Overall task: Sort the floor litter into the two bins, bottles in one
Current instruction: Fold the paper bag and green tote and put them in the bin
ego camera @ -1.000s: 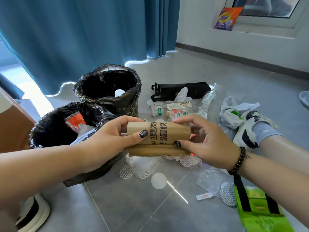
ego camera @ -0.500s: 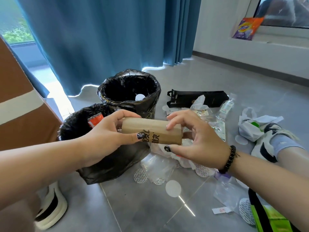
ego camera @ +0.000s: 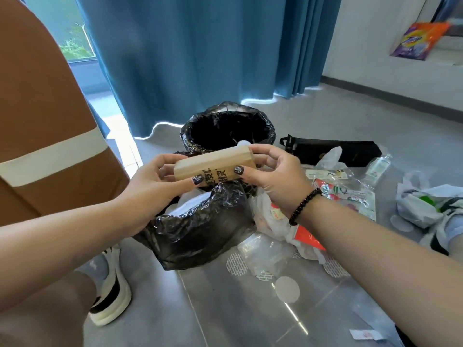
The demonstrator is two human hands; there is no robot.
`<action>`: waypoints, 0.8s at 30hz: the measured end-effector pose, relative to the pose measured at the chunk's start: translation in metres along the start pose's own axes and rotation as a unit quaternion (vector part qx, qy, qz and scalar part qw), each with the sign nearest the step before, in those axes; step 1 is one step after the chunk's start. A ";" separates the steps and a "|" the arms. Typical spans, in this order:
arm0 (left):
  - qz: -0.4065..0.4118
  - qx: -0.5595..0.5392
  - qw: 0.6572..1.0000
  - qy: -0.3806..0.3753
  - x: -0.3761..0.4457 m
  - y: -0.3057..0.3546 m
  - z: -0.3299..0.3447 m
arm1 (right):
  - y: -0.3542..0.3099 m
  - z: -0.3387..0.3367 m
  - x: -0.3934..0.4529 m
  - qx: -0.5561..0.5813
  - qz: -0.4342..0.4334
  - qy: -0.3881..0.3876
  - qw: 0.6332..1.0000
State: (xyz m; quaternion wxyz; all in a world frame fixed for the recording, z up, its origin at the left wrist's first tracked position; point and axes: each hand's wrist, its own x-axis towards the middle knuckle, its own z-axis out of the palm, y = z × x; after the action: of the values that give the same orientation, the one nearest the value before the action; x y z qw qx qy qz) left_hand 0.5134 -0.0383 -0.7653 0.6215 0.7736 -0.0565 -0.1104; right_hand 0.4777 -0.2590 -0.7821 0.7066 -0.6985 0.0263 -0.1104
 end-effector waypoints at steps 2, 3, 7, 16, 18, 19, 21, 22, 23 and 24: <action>-0.002 0.020 0.998 0.058 0.008 -0.009 -0.004 | -0.005 -0.001 0.009 -0.083 -0.042 0.042 0.995; -0.013 0.023 0.996 0.084 0.012 -0.013 -0.007 | -0.007 -0.001 0.016 -0.130 -0.062 0.058 0.988; -0.020 0.139 0.989 0.045 0.015 -0.026 -0.013 | -0.011 0.015 0.035 -0.289 -0.122 0.029 0.949; 0.195 0.552 0.786 -0.196 0.006 -0.040 -0.034 | 0.028 0.110 0.057 -0.429 -0.058 -0.165 0.886; 0.215 0.569 0.772 -0.185 0.006 -0.042 -0.034 | 0.040 0.124 0.058 -0.490 -0.052 -0.214 0.844; 0.223 0.575 0.767 -0.179 0.006 -0.043 -0.034 | 0.043 0.129 0.058 -0.536 -0.049 -0.249 0.805; 0.228 0.576 0.766 -0.172 0.007 -0.045 -0.035 | 0.046 0.137 0.058 -0.626 -0.041 -0.325 0.708; 0.228 0.576 0.767 -0.169 0.007 -0.046 -0.035 | 0.046 0.139 0.060 -0.652 -0.041 -0.350 0.671; 0.224 0.575 0.768 -0.169 0.007 -0.047 -0.037 | 0.047 0.141 0.062 -0.664 -0.035 -0.369 0.650; 0.224 0.573 0.769 -0.171 0.006 -0.047 -0.037 | 0.047 0.142 0.064 -0.666 -0.022 -0.377 0.643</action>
State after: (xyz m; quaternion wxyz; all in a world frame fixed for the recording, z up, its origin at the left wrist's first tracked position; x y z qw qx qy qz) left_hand 0.5260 0.0060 -0.8045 0.0498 0.9200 -0.3859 -0.0457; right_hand 0.5727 -0.1322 -0.8176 -0.0032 -0.9620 -0.1913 0.1948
